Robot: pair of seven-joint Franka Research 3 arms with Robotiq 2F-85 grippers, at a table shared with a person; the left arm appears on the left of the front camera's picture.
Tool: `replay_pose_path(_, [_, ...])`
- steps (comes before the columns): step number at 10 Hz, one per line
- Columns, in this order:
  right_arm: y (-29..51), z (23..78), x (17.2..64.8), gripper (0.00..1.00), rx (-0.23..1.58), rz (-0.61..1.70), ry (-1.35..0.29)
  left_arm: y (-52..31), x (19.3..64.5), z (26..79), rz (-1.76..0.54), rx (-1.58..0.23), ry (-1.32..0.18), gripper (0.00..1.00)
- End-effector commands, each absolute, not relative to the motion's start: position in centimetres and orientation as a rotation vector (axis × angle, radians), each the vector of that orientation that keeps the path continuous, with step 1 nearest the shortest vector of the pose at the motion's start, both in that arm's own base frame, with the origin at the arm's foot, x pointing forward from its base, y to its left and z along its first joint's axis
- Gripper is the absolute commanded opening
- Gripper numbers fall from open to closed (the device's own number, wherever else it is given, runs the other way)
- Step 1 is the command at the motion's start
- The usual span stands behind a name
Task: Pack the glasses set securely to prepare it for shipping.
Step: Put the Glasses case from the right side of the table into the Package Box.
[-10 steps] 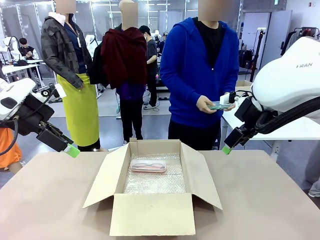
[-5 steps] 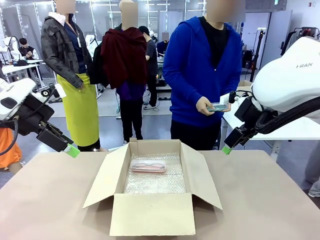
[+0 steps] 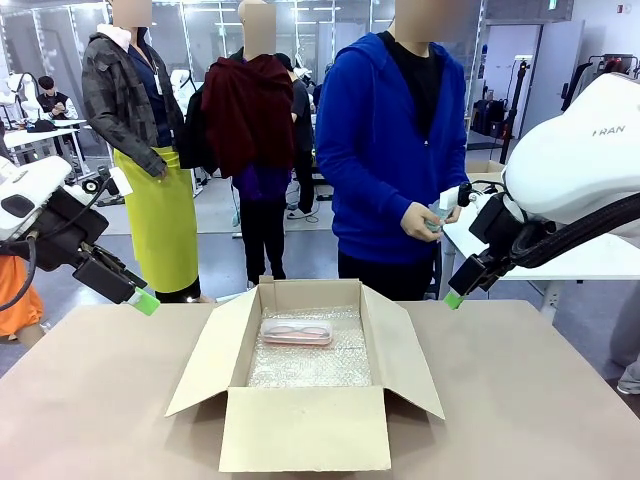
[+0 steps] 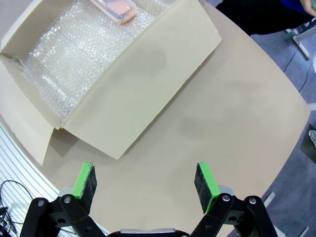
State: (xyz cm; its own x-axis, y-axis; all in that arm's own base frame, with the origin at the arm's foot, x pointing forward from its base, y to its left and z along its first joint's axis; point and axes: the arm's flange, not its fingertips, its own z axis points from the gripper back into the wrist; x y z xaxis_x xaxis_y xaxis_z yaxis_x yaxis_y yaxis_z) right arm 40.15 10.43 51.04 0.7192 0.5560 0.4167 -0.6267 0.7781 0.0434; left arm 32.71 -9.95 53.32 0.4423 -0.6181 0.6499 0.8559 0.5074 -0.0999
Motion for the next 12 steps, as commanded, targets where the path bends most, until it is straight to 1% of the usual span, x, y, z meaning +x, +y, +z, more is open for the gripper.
replay_pose_path(1, [11.00, 51.29, 40.19, 1.00, 0.180, 0.638, -0.399, -9.85, 32.63, 53.44, -0.960, -0.474, -0.593, 1.00])
replay_pose_path(12, [11.00, 51.29, 40.19, 1.00, 0.180, 0.638, -0.399, -9.85, 32.63, 53.44, -0.960, -0.474, -0.593, 1.00])
